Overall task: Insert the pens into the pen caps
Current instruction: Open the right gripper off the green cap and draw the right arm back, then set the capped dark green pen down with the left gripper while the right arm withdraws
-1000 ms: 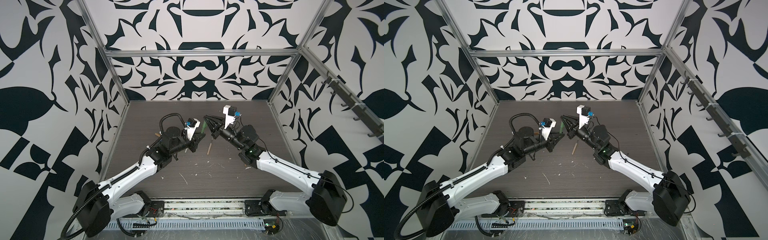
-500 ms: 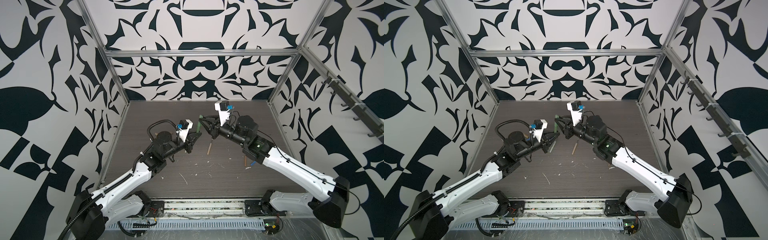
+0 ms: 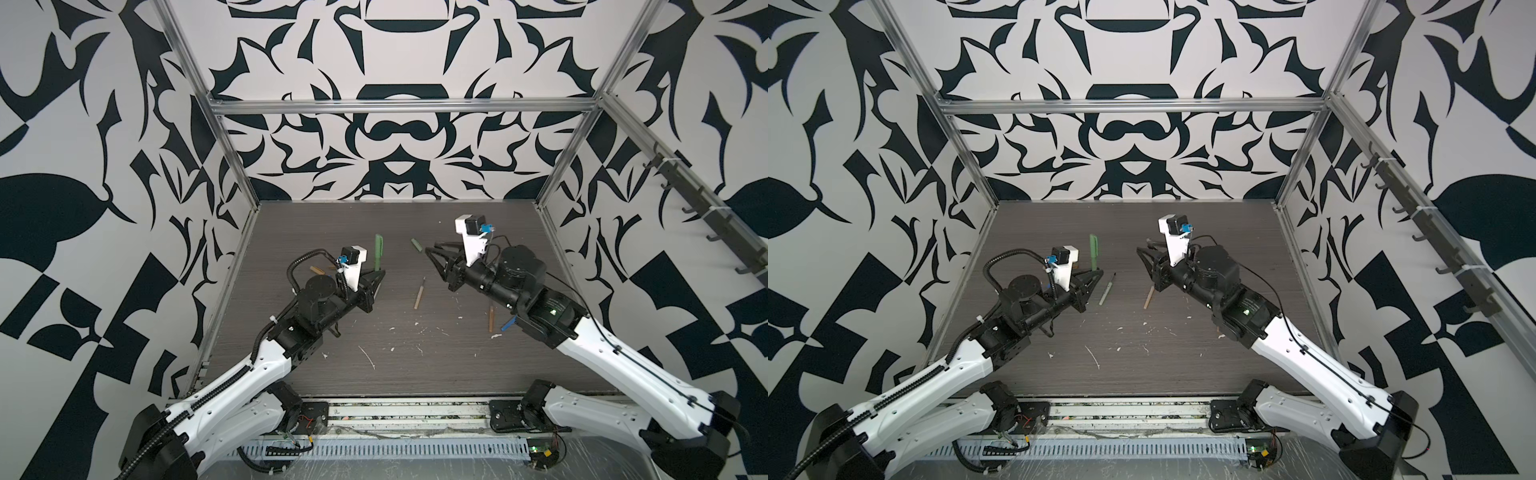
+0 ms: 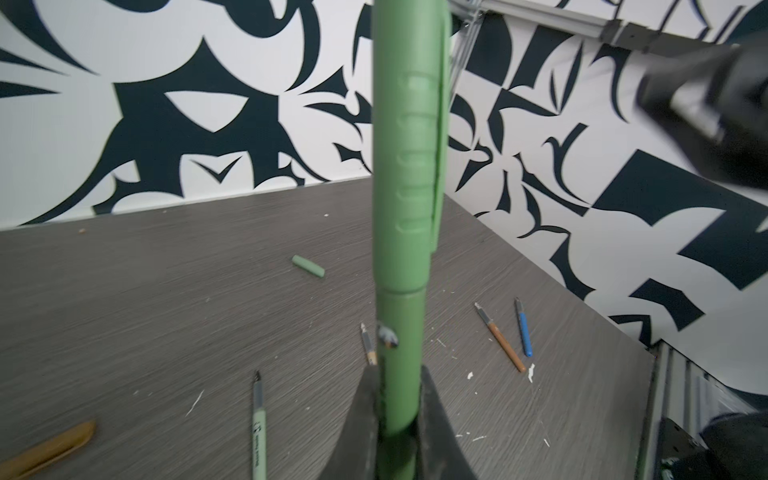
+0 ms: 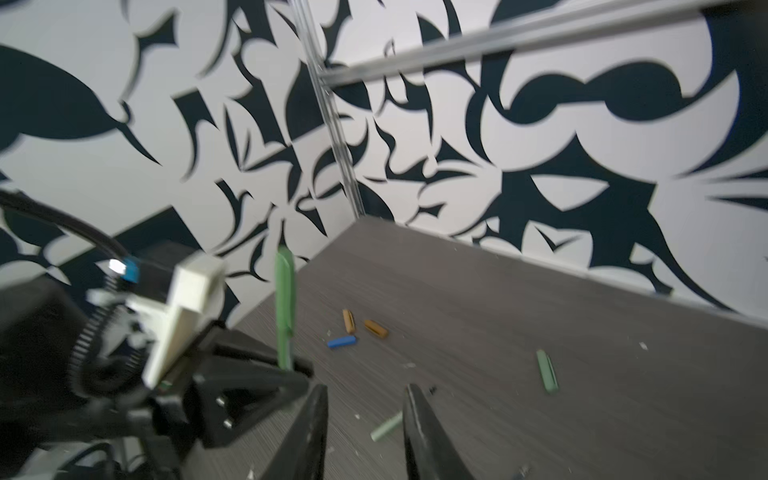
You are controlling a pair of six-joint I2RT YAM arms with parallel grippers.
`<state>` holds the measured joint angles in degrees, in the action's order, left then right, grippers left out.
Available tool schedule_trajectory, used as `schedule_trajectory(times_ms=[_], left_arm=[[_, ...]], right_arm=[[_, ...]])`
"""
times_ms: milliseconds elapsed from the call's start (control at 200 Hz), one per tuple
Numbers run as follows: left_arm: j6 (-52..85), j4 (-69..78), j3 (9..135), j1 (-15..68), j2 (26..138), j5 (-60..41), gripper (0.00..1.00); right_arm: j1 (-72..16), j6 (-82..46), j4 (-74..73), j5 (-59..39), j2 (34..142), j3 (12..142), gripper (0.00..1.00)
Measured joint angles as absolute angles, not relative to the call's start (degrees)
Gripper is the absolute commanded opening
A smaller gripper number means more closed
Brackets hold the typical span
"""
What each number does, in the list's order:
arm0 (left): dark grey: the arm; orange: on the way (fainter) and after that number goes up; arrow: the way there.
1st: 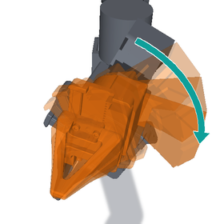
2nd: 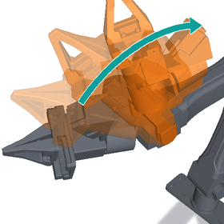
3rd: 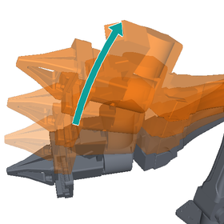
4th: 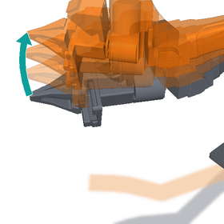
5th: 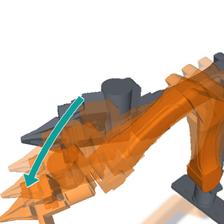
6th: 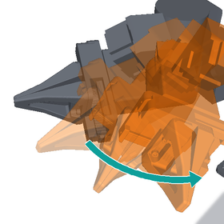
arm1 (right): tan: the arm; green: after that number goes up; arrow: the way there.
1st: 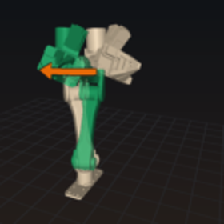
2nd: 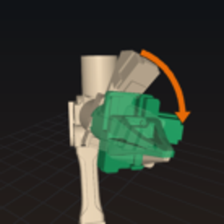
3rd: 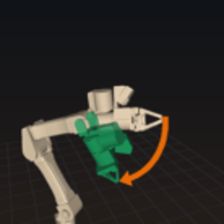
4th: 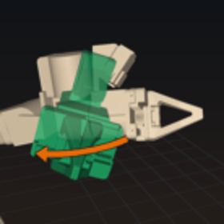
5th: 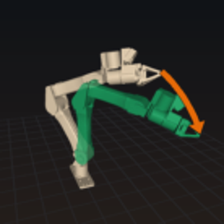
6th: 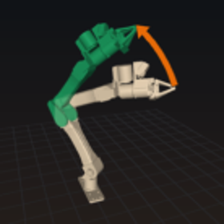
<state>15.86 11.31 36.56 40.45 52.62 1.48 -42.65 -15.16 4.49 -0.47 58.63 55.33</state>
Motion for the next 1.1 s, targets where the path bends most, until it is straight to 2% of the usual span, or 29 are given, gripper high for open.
schedule_trajectory(times_ms=[190,375,570,780,890,1100], left_arm=[[17.4,-2.9,50.6,39.0,60.9,5.5,0.0],[18.2,-16.6,65.5,32.3,77.3,1.6,0.0],[16.6,-28.5,77.7,25.0,97.3,-4.7,0.0],[13.2,-38.9,94.7,23.5,119.3,-4.3,0.0],[12.7,-42.8,101.4,22.9,126.4,-4.0,0.0],[12.0,-49.1,111.9,22.0,133.2,-2.0,0.09]], right_arm=[[-36.2,-18.4,7.8,2.4,63.6,45.6,0.3],[-30.1,-23.1,3.2,2.5,66.0,39.9,0.3],[-30.2,-26.7,-5.6,4.7,64.9,32.7,0.28],[-30.3,-30.7,-7.6,17.7,58.3,24.0,0.28],[-30.2,-31.7,-9.0,21.8,55.5,23.3,0.28],[-30.2,-32.0,-10.2,23.4,57.6,23.3,0.28]])
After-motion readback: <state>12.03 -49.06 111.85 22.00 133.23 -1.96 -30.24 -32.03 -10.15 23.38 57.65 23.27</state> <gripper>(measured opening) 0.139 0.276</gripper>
